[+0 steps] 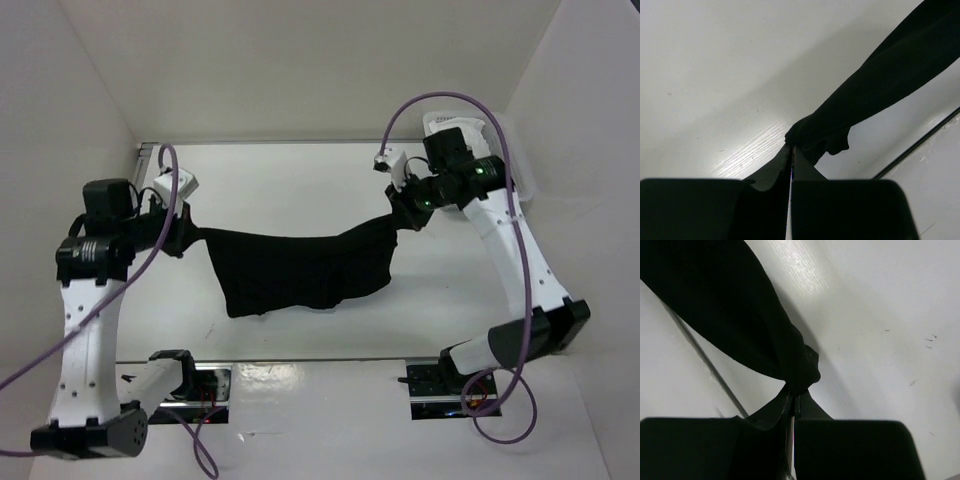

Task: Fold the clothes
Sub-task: Fold the tank top

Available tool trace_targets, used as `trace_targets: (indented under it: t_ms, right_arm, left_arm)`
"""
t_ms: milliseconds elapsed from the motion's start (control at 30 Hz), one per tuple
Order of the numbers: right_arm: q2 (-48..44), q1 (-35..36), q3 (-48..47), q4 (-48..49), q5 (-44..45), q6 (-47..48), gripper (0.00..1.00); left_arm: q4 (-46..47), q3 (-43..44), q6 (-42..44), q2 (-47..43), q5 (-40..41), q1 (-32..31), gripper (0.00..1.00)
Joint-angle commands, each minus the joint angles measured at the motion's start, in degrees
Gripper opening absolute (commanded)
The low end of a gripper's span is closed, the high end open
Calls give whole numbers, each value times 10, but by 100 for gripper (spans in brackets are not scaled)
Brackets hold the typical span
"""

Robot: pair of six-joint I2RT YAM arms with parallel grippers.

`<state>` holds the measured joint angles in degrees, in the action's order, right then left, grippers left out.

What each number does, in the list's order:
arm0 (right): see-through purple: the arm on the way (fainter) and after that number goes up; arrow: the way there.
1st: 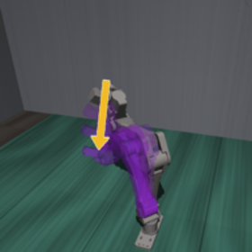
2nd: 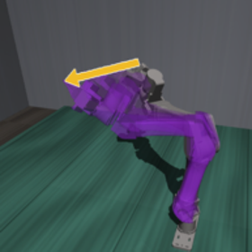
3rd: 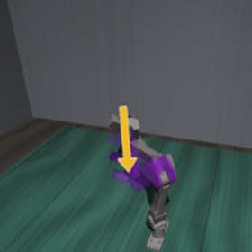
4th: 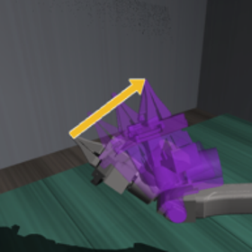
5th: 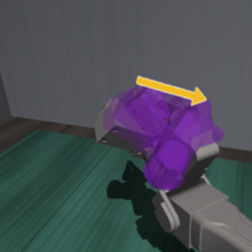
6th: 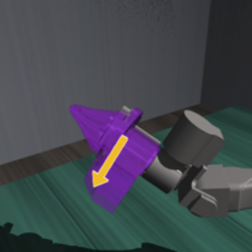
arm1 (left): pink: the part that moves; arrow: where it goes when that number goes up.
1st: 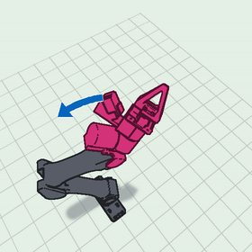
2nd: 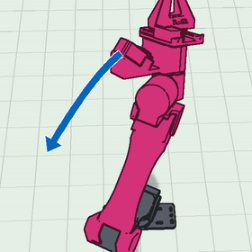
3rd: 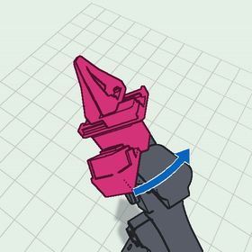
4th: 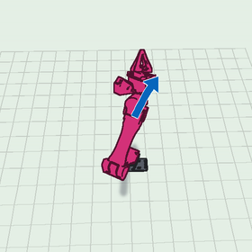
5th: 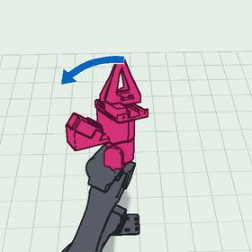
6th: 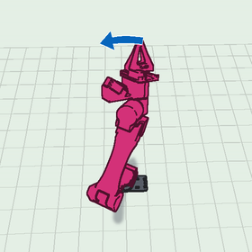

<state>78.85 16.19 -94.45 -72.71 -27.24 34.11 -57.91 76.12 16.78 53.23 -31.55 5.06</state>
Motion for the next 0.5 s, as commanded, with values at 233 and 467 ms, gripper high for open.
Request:
trace_targets:
  t_ms: [233,467]
  right_arm:
    - [188,-4,-65,148,76,-42,0]
    - [316,-4,-135,205,126,-66,0]
  left_arm:
    - [123,70,19,252,-7,-1,0]
    - [160,119,12,390,5,-6,0]
